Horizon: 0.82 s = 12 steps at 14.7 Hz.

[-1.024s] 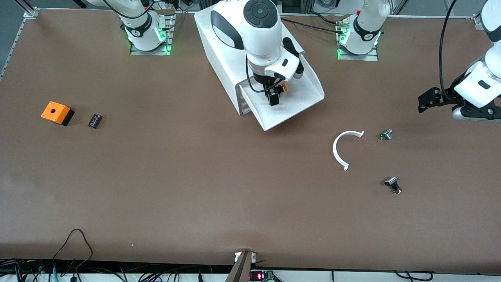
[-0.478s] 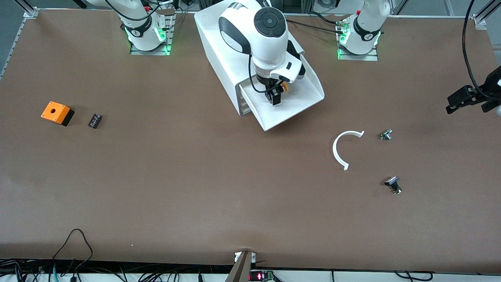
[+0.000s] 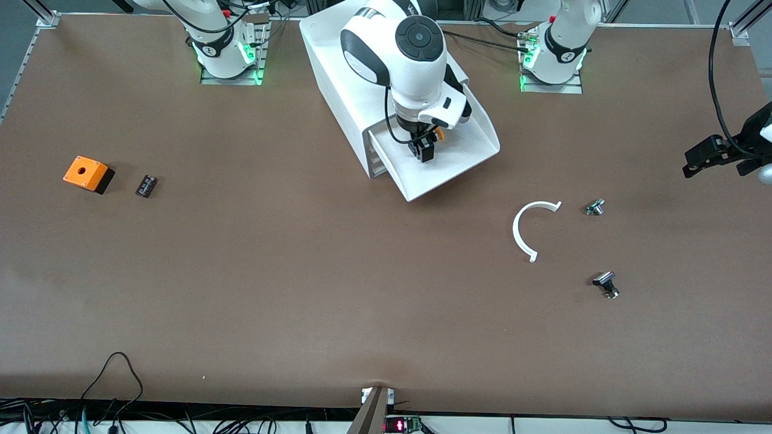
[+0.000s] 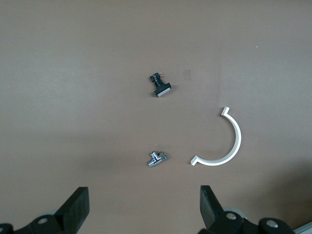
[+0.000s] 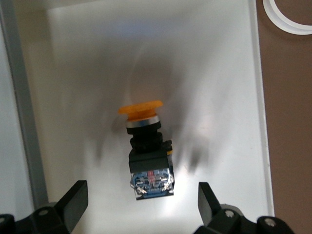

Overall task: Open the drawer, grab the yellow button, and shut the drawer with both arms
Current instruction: 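Grasp the orange push button in the drawer with the right gripper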

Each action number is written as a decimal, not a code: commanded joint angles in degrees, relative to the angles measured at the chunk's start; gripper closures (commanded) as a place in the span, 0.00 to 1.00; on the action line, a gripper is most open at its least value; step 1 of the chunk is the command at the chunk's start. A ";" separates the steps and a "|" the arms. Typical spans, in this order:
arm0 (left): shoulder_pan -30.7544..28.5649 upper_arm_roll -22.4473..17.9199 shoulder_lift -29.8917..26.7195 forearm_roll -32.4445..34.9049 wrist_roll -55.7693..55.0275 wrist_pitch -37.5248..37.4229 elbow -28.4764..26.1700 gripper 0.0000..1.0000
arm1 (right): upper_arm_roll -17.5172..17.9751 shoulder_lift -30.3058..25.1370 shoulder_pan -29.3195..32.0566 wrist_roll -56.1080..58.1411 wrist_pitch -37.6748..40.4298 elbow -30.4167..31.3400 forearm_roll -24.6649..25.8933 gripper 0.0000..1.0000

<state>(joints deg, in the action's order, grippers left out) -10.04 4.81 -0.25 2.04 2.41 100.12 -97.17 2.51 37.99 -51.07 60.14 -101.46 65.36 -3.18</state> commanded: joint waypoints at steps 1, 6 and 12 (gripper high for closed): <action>-0.15 0.38 0.69 -0.11 -0.83 -1.51 1.89 0.00 | 0.04 2.26 -0.52 1.47 -0.58 -2.08 0.80 0.00; -0.06 0.55 0.60 -0.19 -0.83 -1.51 1.98 0.00 | 0.04 3.23 -0.70 1.82 -2.08 -1.90 1.95 0.07; -0.06 0.55 0.60 -0.28 -0.83 -1.51 1.98 0.00 | 0.04 3.93 -0.70 3.32 -4.44 -0.76 3.27 0.28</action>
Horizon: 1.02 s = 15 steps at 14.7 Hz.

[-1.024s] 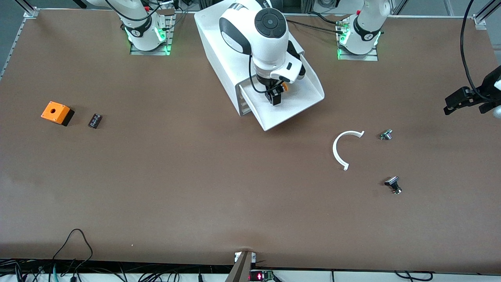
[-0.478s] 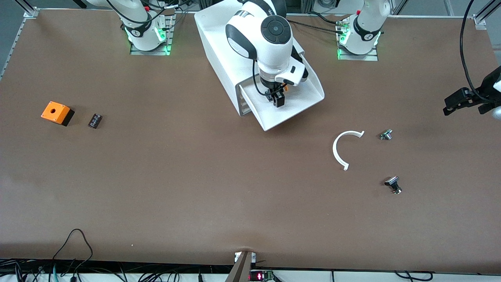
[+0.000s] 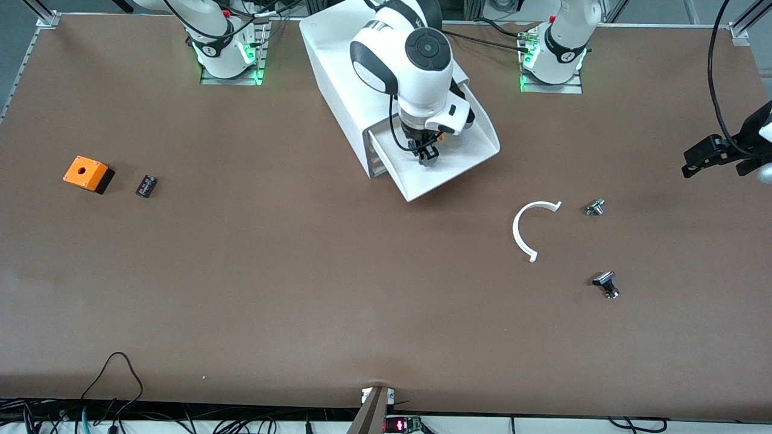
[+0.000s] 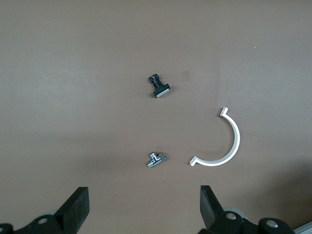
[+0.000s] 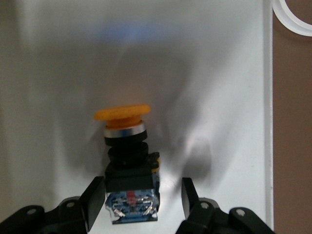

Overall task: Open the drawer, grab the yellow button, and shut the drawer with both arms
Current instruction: 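Grasp the orange push button in the drawer with the right gripper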

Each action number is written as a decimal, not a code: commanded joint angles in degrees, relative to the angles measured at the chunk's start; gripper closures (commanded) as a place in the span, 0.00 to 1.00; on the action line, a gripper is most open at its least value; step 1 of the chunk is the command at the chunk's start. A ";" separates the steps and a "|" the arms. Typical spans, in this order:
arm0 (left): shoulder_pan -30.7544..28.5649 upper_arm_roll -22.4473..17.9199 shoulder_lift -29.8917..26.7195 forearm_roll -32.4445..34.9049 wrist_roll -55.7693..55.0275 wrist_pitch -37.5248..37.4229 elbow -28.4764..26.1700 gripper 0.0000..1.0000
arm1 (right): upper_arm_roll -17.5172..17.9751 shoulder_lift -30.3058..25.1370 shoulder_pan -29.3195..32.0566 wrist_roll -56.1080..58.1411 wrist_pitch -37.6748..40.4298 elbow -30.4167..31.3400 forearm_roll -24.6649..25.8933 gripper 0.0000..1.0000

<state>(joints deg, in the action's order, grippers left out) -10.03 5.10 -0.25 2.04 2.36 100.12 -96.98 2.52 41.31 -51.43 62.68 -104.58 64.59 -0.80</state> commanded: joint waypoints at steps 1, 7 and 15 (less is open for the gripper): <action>-0.08 0.27 0.60 -0.28 -0.78 -1.50 1.79 0.00 | 0.03 0.61 -0.43 0.78 -1.59 0.36 0.89 0.28; 0.01 0.35 0.60 -0.28 -0.78 -1.50 1.79 0.00 | -0.24 -0.09 -1.31 0.60 -1.16 -0.51 1.86 0.57; 0.10 0.35 0.60 -0.28 -0.78 -1.50 1.79 0.00 | -1.55 -2.99 -1.39 -3.60 -0.11 -0.52 1.95 0.85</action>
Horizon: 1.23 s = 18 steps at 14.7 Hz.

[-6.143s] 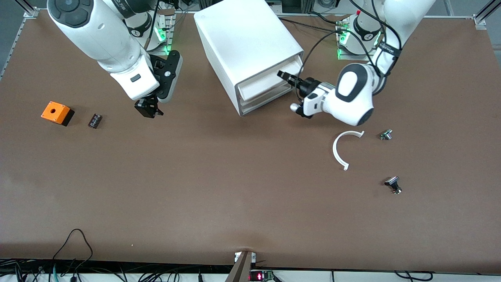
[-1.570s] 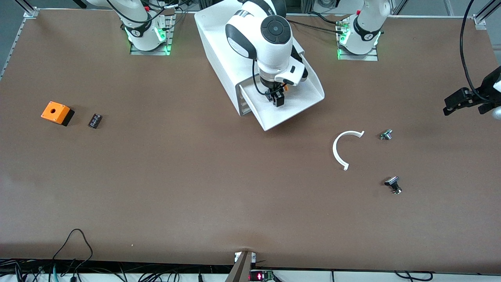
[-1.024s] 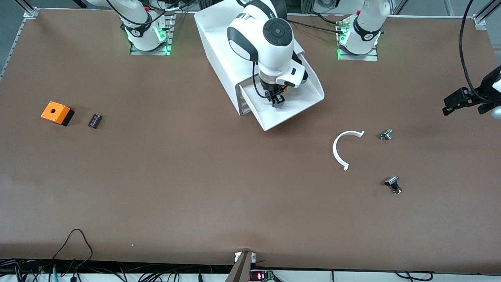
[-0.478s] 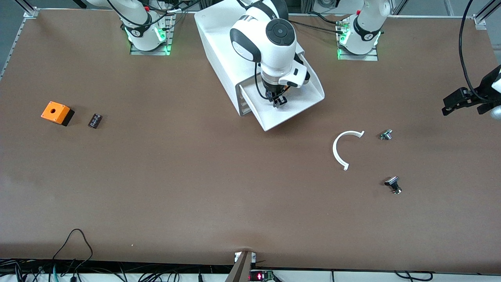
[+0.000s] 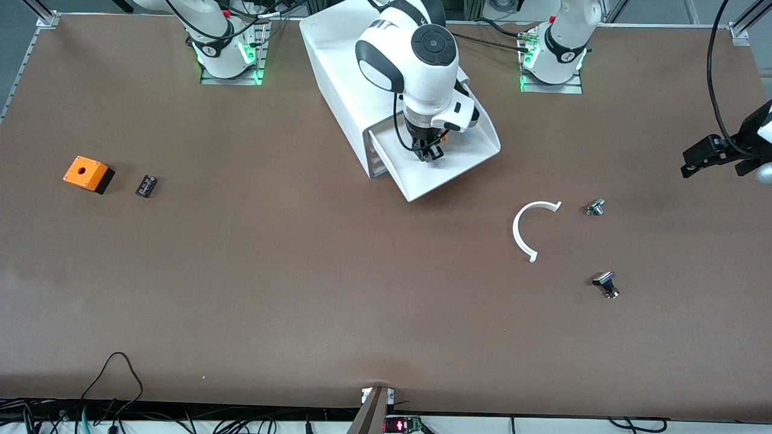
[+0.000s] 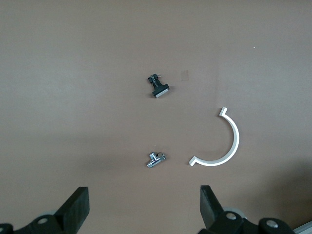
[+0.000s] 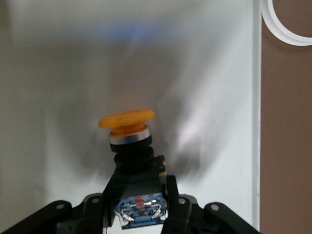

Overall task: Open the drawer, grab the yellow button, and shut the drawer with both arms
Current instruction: 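Grasp the orange push button in the drawer with the right gripper, then lift the orange button out and carry it beside the orange block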

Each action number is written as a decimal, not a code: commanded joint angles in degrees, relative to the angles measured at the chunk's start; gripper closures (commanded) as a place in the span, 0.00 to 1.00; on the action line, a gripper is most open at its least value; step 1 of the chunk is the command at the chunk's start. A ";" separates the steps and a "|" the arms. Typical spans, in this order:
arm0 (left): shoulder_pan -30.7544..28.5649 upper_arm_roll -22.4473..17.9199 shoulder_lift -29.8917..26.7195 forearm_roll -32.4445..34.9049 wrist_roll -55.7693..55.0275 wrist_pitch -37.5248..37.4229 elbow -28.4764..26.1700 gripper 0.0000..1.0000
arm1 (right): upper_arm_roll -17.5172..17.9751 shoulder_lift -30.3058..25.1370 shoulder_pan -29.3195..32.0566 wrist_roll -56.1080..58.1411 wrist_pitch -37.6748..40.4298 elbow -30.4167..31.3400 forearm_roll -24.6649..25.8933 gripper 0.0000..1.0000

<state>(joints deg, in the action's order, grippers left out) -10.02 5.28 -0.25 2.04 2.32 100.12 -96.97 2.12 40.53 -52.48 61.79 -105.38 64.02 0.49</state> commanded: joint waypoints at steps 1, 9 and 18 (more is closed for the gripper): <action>0.09 0.17 0.60 -0.28 -0.73 -1.50 1.78 0.00 | -1.85 -3.43 -0.34 -5.42 1.40 0.05 0.56 0.85; 0.09 0.17 0.60 -0.37 -0.65 -1.50 1.78 0.00 | -8.35 -8.01 -0.26 -20.99 0.70 -2.06 5.49 0.85; 0.44 0.43 0.60 -0.45 -0.65 -1.42 2.04 0.00 | -14.87 -4.67 6.06 -49.61 0.96 -0.83 4.52 0.85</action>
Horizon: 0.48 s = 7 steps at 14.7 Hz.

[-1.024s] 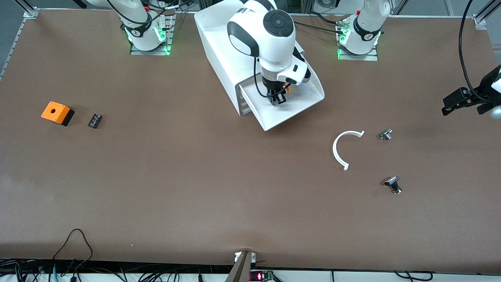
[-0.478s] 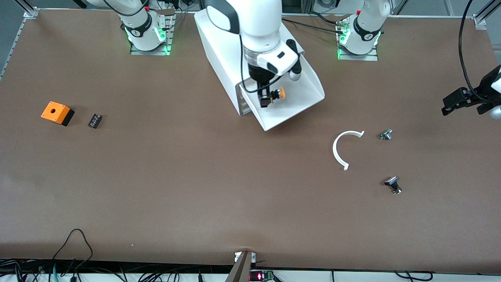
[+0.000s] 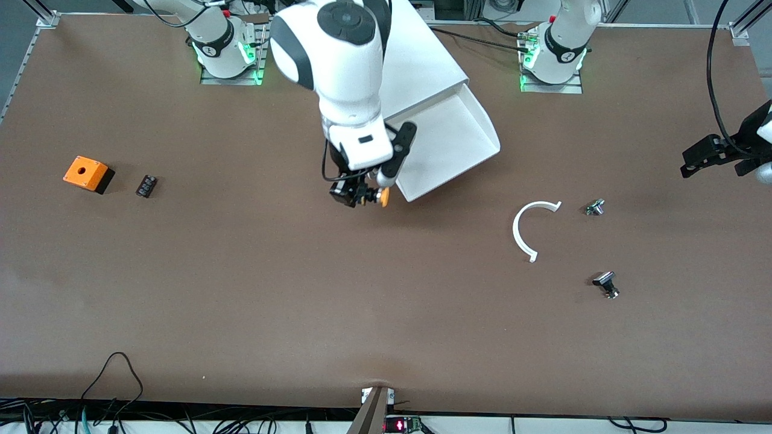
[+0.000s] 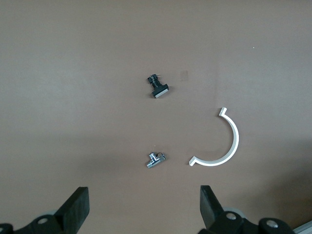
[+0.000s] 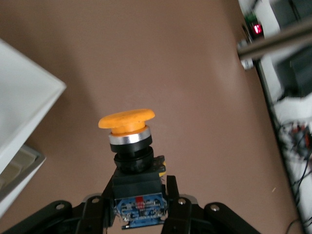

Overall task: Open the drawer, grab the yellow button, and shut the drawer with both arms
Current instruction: 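Lift the orange button out and carry it beside the orange block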

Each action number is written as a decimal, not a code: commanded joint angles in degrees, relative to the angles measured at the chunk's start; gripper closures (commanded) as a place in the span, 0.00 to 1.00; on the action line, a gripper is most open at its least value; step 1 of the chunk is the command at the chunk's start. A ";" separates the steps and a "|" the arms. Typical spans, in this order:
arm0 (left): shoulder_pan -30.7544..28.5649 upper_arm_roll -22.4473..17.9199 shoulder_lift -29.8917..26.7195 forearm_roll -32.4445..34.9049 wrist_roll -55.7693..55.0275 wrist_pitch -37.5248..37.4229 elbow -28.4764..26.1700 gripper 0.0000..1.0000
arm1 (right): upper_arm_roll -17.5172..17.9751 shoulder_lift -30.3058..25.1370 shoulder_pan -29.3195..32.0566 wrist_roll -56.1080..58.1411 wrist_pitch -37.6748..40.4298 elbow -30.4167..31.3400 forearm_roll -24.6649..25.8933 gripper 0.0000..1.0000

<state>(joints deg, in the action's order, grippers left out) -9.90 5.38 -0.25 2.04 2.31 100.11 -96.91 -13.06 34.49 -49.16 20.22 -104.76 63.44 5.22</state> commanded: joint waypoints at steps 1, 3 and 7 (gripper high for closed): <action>0.32 1.03 0.68 -0.37 -0.55 -1.50 2.51 0.00 | 0.32 1.46 4.58 -10.09 0.26 0.45 -2.04 0.85; 0.50 2.44 0.69 -0.54 -0.73 -1.50 3.31 0.00 | 0.32 1.37 7.40 -10.38 0.70 2.47 -4.51 0.85; 0.50 3.85 0.68 -0.63 -0.46 -1.50 3.40 0.00 | 0.32 1.28 13.99 -7.05 1.40 6.08 -4.78 0.85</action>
<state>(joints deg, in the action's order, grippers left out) -9.58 8.62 -0.26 1.94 2.13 100.11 -95.36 -13.41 37.00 -37.88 11.65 -104.20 67.50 1.44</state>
